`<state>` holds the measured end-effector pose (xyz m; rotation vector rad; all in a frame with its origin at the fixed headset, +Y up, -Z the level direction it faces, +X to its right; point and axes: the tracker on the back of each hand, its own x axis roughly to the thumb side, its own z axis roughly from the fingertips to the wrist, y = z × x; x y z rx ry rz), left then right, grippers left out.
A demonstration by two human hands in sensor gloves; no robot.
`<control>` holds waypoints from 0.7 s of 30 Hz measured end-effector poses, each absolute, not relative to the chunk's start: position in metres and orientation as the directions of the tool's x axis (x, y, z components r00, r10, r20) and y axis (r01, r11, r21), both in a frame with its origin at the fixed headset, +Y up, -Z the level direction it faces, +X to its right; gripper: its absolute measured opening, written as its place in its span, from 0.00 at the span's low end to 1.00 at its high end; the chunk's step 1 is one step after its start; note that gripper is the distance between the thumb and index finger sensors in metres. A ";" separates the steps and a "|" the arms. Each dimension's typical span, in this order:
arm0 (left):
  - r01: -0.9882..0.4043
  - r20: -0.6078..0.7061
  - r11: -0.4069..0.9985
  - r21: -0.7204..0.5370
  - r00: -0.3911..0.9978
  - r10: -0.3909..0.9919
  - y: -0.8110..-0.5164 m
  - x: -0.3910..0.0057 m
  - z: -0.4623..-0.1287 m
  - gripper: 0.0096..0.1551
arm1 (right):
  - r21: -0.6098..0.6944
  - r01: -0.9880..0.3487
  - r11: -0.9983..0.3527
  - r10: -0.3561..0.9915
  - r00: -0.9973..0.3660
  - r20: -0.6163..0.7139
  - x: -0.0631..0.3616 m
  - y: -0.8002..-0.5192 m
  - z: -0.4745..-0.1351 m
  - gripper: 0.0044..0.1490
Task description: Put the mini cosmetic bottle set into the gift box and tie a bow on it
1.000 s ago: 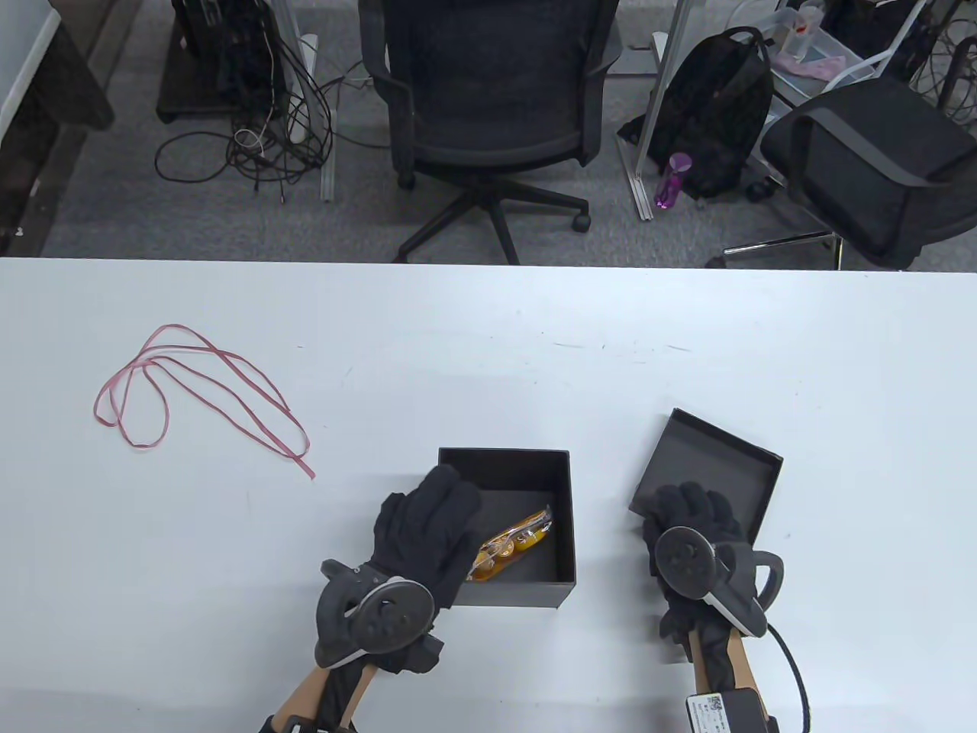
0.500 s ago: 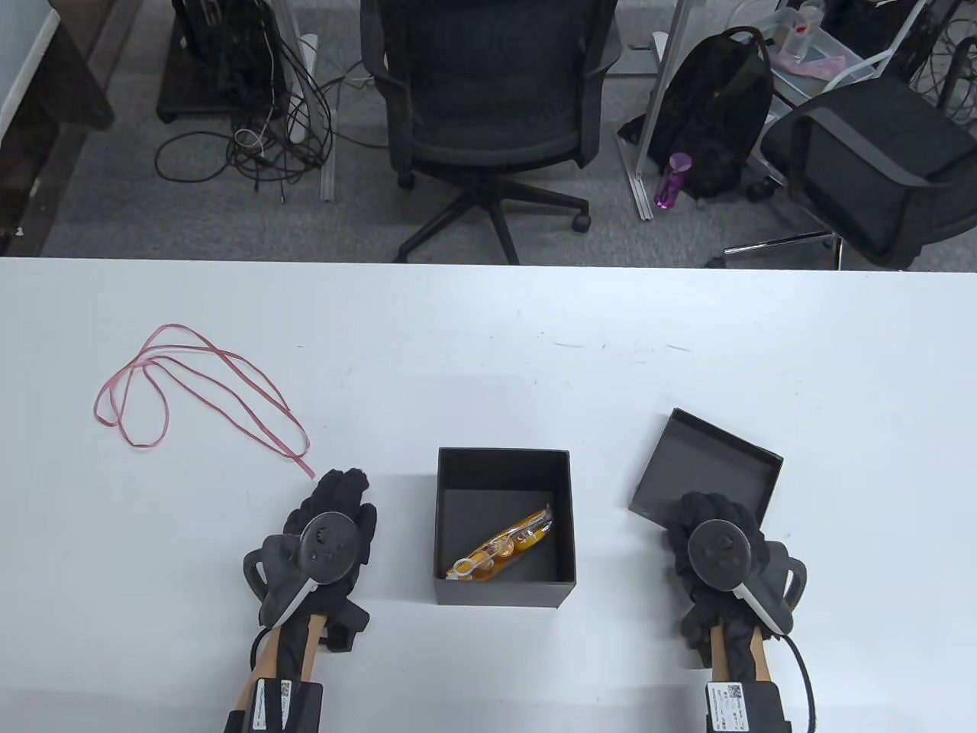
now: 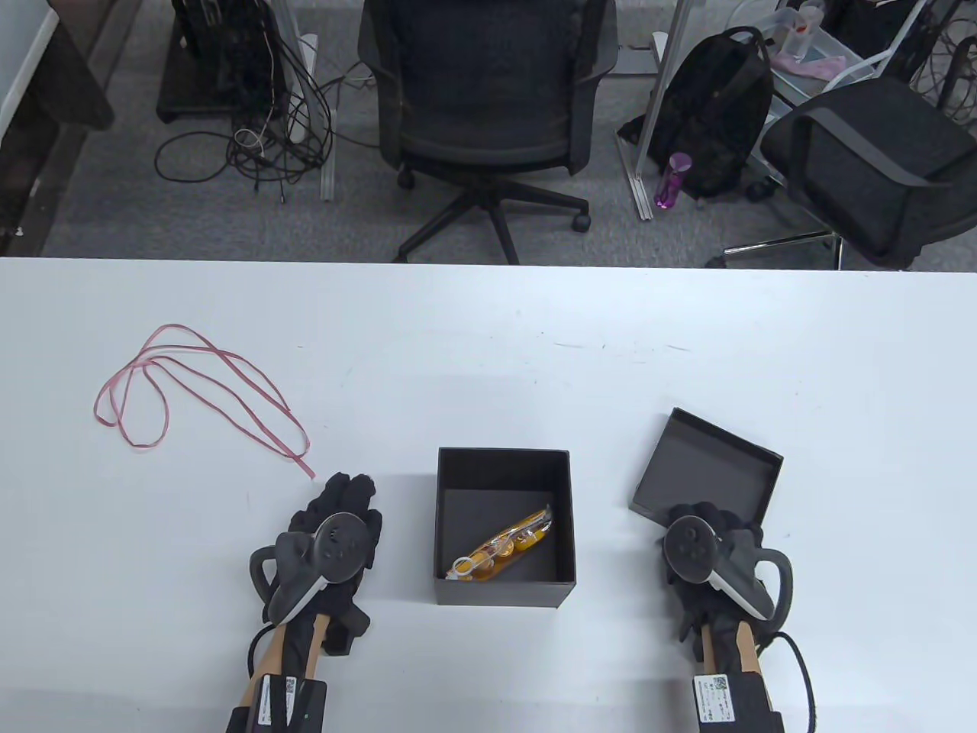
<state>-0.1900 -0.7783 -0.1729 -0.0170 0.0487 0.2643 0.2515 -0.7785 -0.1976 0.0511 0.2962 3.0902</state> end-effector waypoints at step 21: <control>-0.192 -0.030 0.981 -0.028 0.981 0.192 -0.781 -0.186 -0.173 0.32 | 0.192 -0.016 -0.981 0.022 -0.999 0.026 0.251 -0.779 -0.201 0.27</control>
